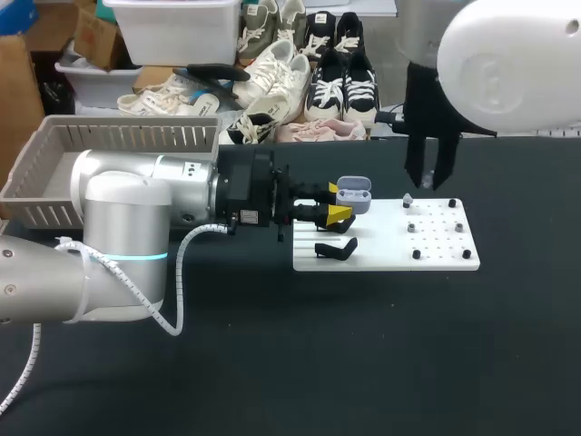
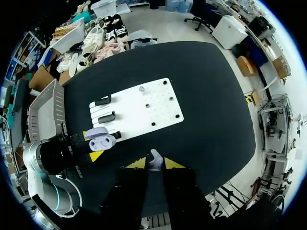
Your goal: Pick up each earbud case from the left stands, insert the matching earbuds, close the lid, and place the case in the box.
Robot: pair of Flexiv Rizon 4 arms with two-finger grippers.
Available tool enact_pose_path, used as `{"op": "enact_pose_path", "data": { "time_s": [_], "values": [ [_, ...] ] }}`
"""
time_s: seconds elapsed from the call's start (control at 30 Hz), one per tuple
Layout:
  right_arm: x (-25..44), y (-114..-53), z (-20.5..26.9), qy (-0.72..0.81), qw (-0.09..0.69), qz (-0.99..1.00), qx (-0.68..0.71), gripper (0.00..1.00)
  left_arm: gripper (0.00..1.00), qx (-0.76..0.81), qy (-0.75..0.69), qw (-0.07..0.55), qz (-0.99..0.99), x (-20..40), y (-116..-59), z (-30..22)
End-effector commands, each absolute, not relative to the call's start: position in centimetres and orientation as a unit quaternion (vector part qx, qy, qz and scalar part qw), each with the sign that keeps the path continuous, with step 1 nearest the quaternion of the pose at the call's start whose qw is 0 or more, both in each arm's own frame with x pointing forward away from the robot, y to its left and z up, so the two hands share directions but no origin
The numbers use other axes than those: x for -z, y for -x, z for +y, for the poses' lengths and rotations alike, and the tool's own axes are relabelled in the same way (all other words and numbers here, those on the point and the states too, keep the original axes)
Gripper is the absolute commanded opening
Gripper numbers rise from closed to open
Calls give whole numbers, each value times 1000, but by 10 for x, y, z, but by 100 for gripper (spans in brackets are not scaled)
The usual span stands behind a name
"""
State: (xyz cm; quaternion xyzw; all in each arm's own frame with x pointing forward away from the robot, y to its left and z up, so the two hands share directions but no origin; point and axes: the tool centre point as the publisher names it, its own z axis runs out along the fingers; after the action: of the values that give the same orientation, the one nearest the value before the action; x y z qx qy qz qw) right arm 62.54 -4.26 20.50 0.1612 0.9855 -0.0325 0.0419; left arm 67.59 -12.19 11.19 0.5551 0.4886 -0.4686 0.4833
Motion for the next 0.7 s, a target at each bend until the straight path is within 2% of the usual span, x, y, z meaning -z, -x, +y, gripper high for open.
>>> {"op": "enact_pose_path", "data": {
  "time_s": [0.03,0.7],
  "values": [
    [-206,-634,-24,-151,31,987,46,0,0,469,-555,484,488,-111,-676,-122],
    [-202,-652,13,-122,18,990,66,0,0,469,-555,484,488,-111,-676,-122]
  ]
}}
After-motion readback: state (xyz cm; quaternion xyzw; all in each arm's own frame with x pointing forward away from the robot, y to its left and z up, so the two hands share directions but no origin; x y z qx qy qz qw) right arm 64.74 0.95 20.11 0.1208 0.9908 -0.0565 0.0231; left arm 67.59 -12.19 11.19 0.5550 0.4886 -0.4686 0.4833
